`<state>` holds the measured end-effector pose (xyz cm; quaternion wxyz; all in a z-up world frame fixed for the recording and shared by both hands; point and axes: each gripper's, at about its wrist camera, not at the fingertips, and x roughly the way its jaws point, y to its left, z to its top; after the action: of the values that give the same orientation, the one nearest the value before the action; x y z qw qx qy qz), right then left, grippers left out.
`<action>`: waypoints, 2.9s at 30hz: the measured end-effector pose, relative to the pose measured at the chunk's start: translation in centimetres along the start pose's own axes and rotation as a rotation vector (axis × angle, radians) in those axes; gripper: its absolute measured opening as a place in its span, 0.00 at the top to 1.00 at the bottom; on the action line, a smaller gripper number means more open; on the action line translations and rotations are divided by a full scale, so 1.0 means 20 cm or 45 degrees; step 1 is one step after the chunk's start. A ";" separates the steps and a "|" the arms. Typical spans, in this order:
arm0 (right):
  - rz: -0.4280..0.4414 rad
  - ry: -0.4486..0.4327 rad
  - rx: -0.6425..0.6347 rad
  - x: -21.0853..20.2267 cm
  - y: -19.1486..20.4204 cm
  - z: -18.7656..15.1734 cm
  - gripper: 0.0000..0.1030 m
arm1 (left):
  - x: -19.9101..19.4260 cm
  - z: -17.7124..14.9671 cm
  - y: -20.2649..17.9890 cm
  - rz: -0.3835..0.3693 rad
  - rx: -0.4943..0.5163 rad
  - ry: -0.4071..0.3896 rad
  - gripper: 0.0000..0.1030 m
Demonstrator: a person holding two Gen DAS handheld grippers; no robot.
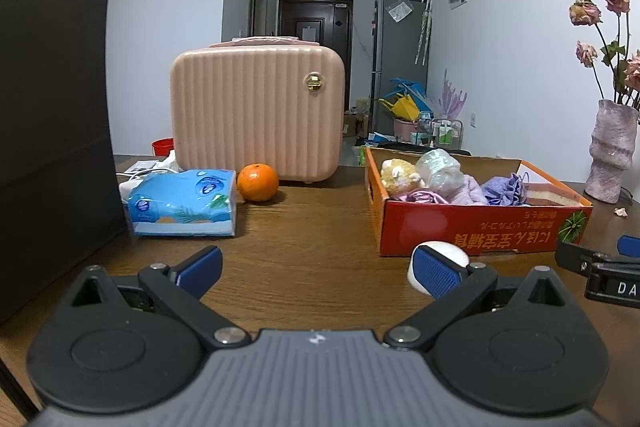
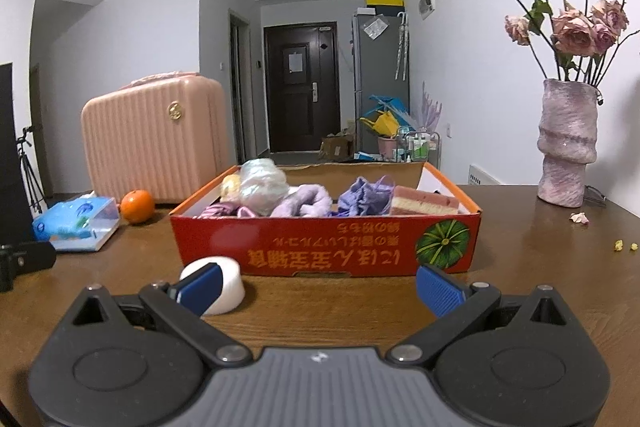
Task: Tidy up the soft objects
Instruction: 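Withdraw both tools from the box toward the white sponge and foam wedge, then grasp the small white foam wedge with the right tool, then grasp the round white sponge with the left tool while the right holds the wedge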
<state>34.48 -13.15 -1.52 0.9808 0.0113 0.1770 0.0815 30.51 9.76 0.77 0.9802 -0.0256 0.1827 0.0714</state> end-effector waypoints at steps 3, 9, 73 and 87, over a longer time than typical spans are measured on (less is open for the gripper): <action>0.008 0.012 -0.017 0.00 0.03 -0.01 0.00 | -0.01 -0.01 0.04 0.005 -0.002 0.005 0.00; 0.018 0.035 -0.038 0.01 0.09 -0.03 0.00 | 0.00 -0.01 0.10 0.000 -0.007 0.026 0.00; 0.176 0.225 -0.026 0.31 0.05 0.02 0.83 | 0.29 -0.05 -0.05 0.036 -0.001 0.251 0.00; 0.090 0.189 0.013 0.36 -0.26 0.06 0.83 | 0.40 -0.04 -0.36 -0.048 0.048 0.283 0.00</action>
<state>42.32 -17.10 -3.18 0.9614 0.0163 0.2491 0.1158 38.62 3.71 -2.76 0.9554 -0.0183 0.2911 0.0461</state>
